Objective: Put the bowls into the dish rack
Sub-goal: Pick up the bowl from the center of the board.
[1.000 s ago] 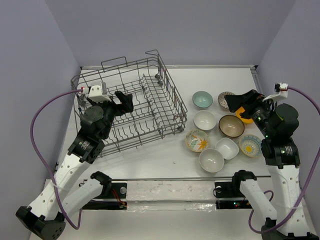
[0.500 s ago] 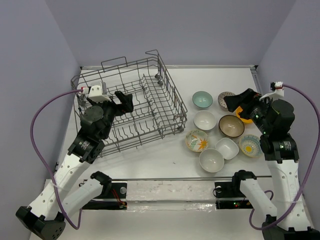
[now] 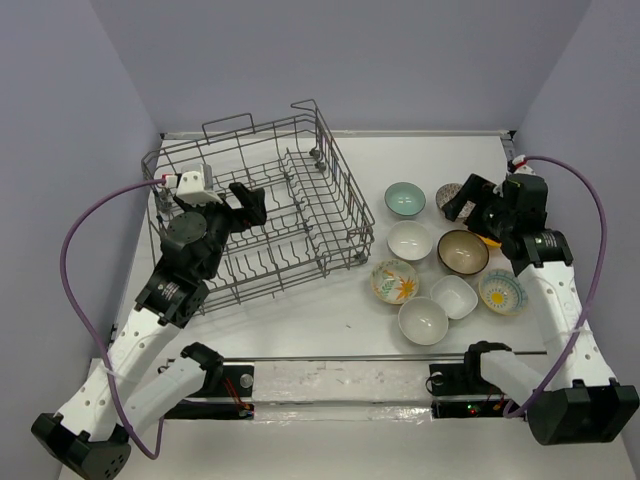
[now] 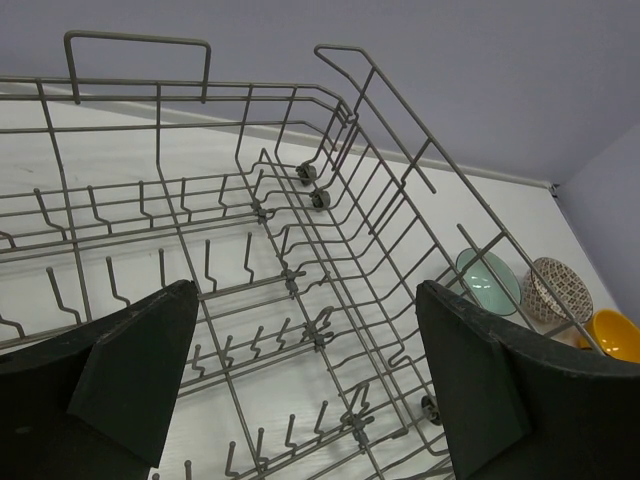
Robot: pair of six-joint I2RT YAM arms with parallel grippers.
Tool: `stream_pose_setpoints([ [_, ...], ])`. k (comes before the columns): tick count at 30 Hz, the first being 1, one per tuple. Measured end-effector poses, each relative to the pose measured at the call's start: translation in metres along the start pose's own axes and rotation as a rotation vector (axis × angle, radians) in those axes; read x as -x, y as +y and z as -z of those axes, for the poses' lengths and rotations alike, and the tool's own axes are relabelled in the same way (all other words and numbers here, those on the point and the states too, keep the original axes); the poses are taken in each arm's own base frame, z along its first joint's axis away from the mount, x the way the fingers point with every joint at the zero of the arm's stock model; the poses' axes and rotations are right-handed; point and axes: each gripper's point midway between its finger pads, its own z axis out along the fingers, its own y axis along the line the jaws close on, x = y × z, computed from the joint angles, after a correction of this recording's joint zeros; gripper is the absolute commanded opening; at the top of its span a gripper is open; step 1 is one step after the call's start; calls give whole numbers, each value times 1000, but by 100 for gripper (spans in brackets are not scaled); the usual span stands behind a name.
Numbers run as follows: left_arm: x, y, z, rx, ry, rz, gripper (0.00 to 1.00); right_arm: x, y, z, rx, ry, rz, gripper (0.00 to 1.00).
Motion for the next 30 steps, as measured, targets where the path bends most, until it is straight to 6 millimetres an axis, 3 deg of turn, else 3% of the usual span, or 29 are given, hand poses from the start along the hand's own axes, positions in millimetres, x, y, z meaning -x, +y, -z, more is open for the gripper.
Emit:
stream_pose_setpoints([
  [10, 2, 1, 2, 3, -4, 9, 99, -5, -32, -4, -153, -9, 17, 80],
  [15, 1, 1, 2, 5, -3, 12, 99, -29, -52, -21, -224, 64, 12, 72],
  [21, 1, 2, 3, 8, 0, 14, 99, -61, -75, -45, -307, 171, -8, 71],
  [30, 1, 3, 3, 15, -3, 15, 99, -60, -108, -43, -482, 110, -16, 72],
])
